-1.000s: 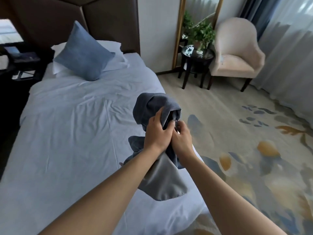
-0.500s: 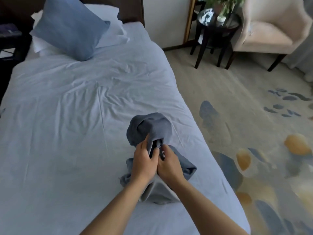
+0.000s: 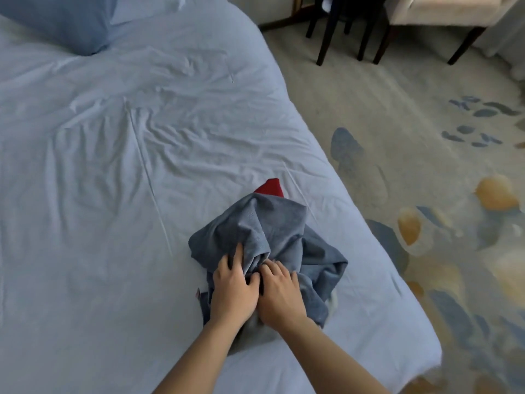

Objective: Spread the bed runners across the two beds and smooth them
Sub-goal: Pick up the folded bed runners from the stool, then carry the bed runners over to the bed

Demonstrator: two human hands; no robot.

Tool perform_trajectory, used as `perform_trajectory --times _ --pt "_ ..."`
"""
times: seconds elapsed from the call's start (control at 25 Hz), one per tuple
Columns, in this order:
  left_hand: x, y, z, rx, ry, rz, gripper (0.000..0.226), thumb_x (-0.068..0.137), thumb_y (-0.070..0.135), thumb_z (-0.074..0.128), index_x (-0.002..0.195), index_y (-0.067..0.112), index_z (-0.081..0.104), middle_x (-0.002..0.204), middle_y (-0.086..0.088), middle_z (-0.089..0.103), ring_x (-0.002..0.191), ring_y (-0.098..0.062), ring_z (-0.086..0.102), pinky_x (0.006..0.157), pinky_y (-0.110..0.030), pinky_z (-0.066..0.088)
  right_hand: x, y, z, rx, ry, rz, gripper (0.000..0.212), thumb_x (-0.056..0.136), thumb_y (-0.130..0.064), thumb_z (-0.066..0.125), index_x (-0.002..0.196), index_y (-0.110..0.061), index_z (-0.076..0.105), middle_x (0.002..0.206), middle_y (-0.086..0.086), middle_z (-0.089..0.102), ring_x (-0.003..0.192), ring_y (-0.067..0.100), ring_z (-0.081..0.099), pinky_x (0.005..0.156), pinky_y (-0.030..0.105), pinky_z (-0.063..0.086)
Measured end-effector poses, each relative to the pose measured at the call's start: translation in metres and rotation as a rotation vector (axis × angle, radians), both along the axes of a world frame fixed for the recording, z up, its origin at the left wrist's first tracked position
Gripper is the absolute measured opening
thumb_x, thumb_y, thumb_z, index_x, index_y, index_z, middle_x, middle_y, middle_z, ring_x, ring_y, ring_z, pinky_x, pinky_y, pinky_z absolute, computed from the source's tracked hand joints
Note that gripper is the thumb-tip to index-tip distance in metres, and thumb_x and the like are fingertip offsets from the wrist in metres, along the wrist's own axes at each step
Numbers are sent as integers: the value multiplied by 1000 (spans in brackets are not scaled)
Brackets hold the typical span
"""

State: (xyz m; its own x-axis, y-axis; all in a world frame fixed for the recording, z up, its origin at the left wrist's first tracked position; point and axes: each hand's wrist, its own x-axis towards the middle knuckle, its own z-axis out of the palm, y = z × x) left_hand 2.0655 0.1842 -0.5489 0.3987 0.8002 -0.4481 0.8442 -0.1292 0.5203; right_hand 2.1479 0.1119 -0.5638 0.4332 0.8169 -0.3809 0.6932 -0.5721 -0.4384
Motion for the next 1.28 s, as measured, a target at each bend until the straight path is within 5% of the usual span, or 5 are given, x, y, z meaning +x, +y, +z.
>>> perform_trajectory --times 0.2,0.56,0.92,1.28 --pt "35 4 87 22 35 -248 70 99 43 50 157 27 15 164 -9 8 150 -31 12 116 -48 31 45 -32 98 69 -47 -196 43 98 -40 49 138 -25 47 148 -7 43 140 18 35 115 42 30" --pt "161 -196 193 50 -169 -1026 51 100 35 47 149 24 40 154 1 35 138 -21 36 114 -39 33 106 -266 210 101 -217 -768 49 98 -38 49 143 -19 41 144 4 46 129 27 46 102 41 44" --pt "188 -547 194 10 -184 -1596 55 97 37 54 148 21 42 149 -5 39 136 -24 41 113 -36 33 25 -634 204 7 -207 -1405 52 97 -40 52 144 -21 41 143 2 45 130 26 44 104 42 42" --pt "137 -804 153 -33 -49 -1853 53 96 38 51 148 26 42 149 -2 38 133 -25 42 111 -41 38 -62 -862 164 -4 -88 -1651 46 100 -37 48 143 -21 40 143 1 45 131 24 44 105 41 42"
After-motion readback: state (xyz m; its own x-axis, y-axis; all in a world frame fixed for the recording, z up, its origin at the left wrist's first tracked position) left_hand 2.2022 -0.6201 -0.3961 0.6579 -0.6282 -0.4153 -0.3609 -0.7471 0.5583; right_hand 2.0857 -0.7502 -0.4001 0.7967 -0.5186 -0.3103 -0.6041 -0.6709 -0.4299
